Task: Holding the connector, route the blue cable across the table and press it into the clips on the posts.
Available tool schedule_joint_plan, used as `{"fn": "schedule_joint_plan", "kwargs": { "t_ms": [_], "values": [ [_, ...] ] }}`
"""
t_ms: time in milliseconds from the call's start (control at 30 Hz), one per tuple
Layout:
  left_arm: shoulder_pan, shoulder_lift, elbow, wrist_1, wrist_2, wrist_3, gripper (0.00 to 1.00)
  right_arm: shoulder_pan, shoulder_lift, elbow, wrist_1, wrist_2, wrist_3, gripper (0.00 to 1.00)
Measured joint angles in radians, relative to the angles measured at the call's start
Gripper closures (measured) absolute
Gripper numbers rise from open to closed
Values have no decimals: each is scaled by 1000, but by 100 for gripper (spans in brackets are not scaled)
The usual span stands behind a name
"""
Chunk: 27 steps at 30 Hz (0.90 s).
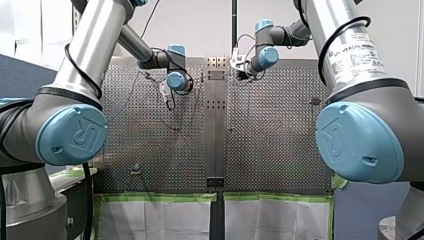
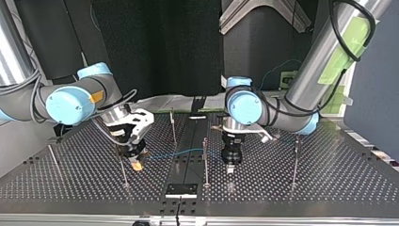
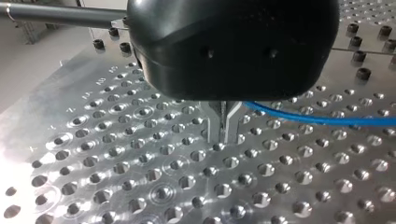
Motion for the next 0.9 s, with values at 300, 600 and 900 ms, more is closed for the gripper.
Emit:
{"fn": "schedule_joint_plan", "kwargs": {
  "t_ms": [300,600,900],
  "values": [
    [-6,7,0,-77,-1,6,0,-1,0,0,4,0,-4,100],
    [-20,52,-18,-158,-4,28,0,0,0,0,10,1,-9,100],
    [-38,141,-105,-204,25,29,0,7,0,1,11,1,-11,100]
  ]
}}
